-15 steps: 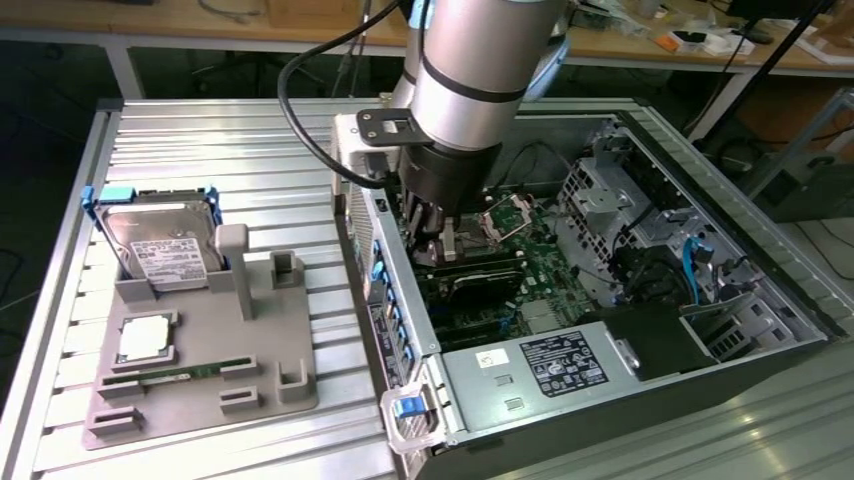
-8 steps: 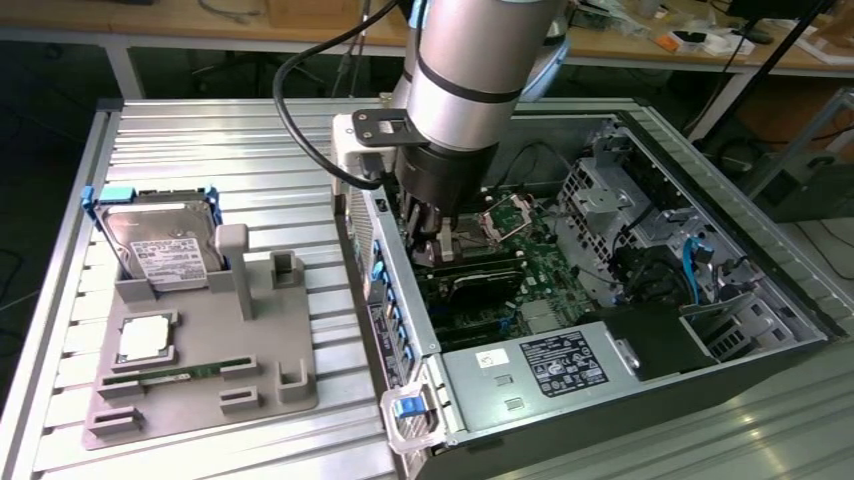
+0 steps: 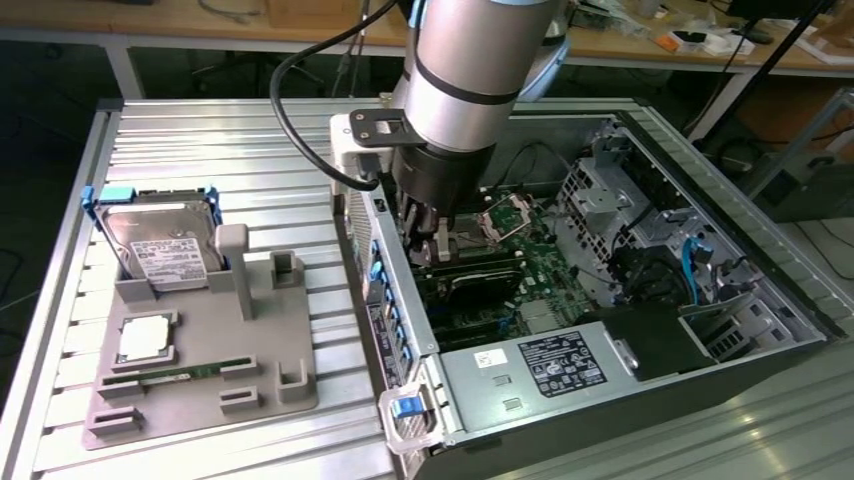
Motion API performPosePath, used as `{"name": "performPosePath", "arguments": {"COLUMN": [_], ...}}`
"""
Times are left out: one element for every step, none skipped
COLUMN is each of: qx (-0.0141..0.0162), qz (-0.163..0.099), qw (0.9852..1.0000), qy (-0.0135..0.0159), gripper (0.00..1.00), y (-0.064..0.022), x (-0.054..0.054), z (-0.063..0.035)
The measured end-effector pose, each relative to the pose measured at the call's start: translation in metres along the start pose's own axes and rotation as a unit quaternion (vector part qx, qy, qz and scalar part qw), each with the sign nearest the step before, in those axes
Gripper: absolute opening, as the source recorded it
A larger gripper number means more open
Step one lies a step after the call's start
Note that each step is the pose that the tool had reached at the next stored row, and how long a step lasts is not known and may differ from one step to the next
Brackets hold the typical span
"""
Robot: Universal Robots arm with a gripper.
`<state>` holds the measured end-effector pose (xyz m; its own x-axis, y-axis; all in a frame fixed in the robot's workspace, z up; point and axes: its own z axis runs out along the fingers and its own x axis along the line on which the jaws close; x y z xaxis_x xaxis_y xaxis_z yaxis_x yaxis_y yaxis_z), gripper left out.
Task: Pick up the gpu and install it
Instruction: 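Press down on the gpu until it lock into place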
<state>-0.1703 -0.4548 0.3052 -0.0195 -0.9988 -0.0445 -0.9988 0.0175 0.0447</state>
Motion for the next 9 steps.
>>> {"name": "performPosePath", "arguments": {"qx": [0.0000, 0.0000, 0.0001, 0.0001, 0.0001, 0.0000, -0.0001, -0.0001, -0.0001], "qz": [0.000, 0.000, 0.000, 0.000, 0.000, 0.000, 0.000, 0.000, 0.000], "qw": [1.0000, 1.0000, 1.0000, 1.0000, 1.0000, 1.0000, 1.0000, 1.0000, 1.0000], "qy": [0.0000, 0.0000, -0.0001, -0.0001, -0.0001, 0.0001, 0.0001, 0.0001, 0.0001], "gripper": [0.11, 0.11, 0.11, 0.11, 0.11, 0.11, 0.11, 0.11, 0.11], "y": [0.0000, 0.0000, 0.0000, 0.0000, 0.0000, 0.0001, 0.0001, 0.0001, 0.0001], "x": [0.0000, 0.0000, 0.0000, 0.0000, 0.0000, 0.0000, 0.0000, 0.0000, -0.0001], "z": [0.0000, 0.0000, -0.0001, -0.0002, -0.0003, -0.0009, -0.0014, -0.0020, -0.0026]}}
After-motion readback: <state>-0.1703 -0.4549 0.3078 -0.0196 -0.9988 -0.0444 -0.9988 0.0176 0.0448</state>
